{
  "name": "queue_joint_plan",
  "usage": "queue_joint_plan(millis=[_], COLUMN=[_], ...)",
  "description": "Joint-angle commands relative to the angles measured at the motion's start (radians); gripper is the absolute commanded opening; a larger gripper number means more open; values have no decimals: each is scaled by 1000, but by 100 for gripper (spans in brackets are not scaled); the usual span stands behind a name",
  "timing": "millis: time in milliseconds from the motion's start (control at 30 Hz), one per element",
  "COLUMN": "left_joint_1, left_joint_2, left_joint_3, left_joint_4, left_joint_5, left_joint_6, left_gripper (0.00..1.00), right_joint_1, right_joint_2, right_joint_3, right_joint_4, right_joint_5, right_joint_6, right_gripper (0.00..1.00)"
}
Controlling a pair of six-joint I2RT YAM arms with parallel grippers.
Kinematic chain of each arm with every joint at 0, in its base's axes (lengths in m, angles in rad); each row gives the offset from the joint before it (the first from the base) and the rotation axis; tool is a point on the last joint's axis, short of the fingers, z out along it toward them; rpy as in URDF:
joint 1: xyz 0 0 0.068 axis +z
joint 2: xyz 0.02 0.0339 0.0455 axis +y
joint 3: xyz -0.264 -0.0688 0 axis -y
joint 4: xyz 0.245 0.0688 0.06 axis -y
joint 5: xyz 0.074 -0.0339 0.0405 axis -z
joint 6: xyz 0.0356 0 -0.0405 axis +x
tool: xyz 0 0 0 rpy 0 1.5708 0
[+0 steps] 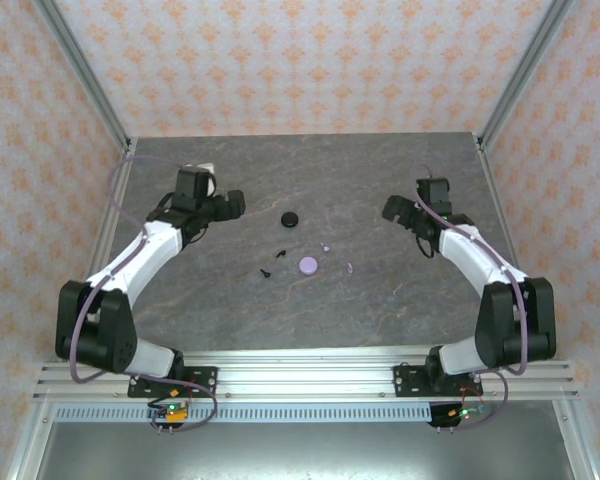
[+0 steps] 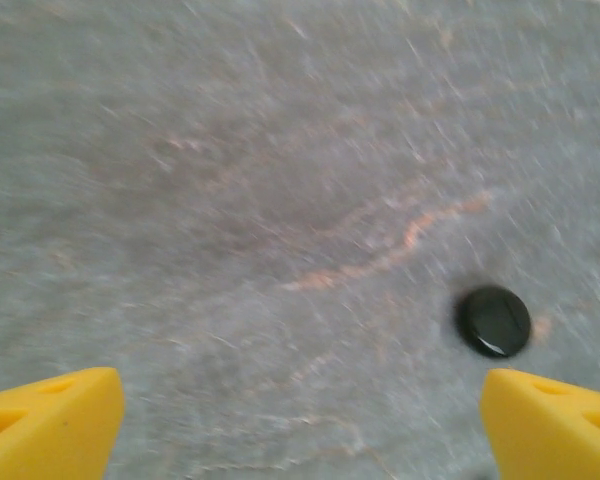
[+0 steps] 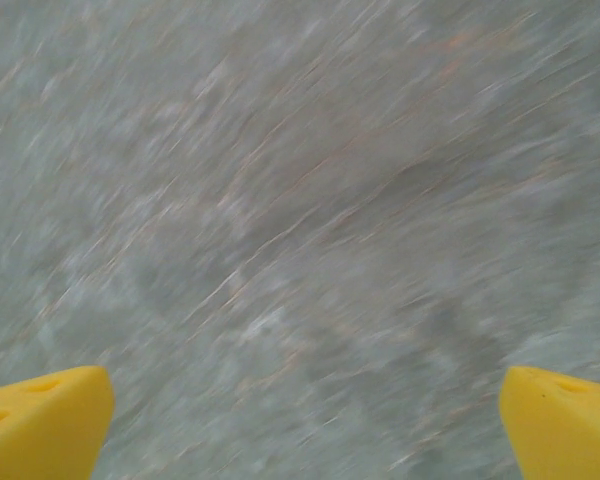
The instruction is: Insert the wireless bluetooth earbuds into the charging case
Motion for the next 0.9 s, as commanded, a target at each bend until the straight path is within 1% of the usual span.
queue_joint_plan(millis=[0,100,167,233,267,300,333,367,400,467,533,700,867], left_joint_1=[-38,-61,-71,-78,-83,-86,-89,-91,-93,-96,-97,-99,-99], left_joint_2=[101,199,260,324,363,392,421,439,490,544,587,681,742], left_joint_3=[117,208,262,319,355,380,408,432,460,505,540,623,678], left_joint_4=[-157,-194,-207,-225,-237,-244,-250,-259,-271,-286,-292,-310,-330], left_joint_5=[78,99,121,135,141,151,160,165,167,174,179,179,183], left_joint_6=[-25,-34,-44,-59,-64,-68,-69,-75,-80,-92,-105,-130,-142], left_gripper=[85,75,66,60,56,54,50,45,41,38,30,28,25], right_joint_1=[64,128,177,216,235,247,266,277,291,316,340,383,391], right_joint_2=[74,135,185,242,278,301,338,364,394,452,499,590,648], right_joint_3=[88,141,184,236,270,291,325,348,375,427,470,551,599], right_joint_4=[-109,-126,-140,-156,-167,-173,-182,-186,-190,-199,-203,-194,-181], right_joint_5=[-166,-186,-191,-203,-216,-222,-236,-248,-259,-270,-282,-291,-298], right_joint_6=[27,26,28,32,36,38,42,48,54,72,83,128,172], right_gripper=[99,92,83,73,64,60,53,48,43,35,29,25,21])
